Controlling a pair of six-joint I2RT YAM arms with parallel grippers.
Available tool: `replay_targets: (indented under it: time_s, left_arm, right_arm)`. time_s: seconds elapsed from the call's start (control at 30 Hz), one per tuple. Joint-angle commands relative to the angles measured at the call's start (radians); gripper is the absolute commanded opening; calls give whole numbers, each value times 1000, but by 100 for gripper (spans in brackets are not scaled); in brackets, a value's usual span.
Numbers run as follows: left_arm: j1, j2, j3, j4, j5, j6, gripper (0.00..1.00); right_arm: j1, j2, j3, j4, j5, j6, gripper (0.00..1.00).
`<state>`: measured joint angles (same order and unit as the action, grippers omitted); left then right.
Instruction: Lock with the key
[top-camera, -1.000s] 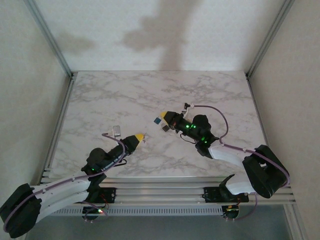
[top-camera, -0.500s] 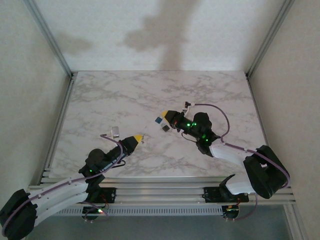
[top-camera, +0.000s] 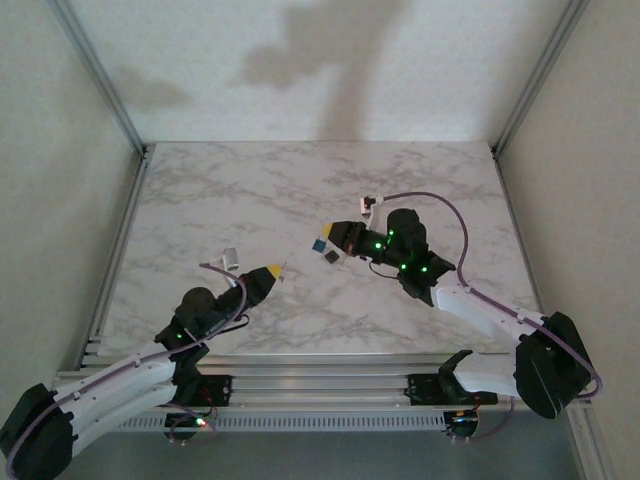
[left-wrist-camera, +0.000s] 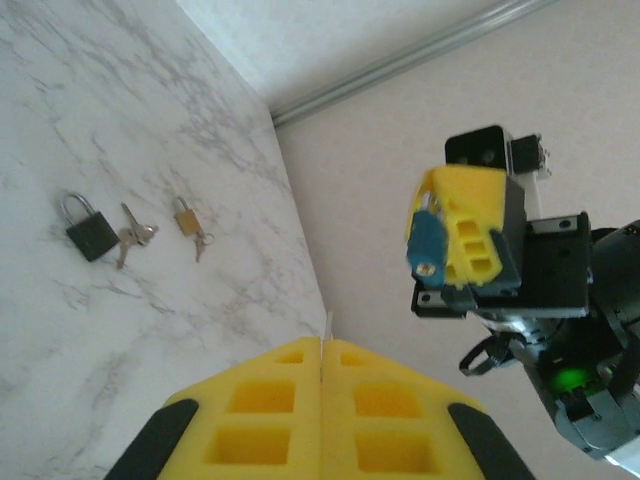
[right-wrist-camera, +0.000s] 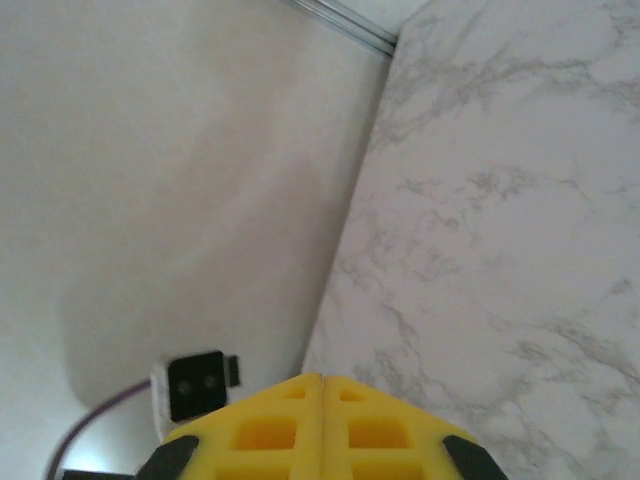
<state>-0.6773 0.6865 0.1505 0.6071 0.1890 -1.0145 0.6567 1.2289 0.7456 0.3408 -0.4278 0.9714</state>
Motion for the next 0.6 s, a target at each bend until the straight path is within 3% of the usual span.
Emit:
replay_targets:
  time_s: [0.0, 0.23, 0.57]
  left_arm:
    - [34, -27, 33, -69, -19, 57, 0]
    - [96, -75, 46, -172, -33, 86, 0]
    - [108, -73, 59, -236, -71, 106, 0]
  right_arm:
    - [2, 9, 40, -162, -37, -108, 0]
    - [59, 154, 121, -288, -45, -207, 0]
    - [123, 416, 253, -284, -64, -247, 0]
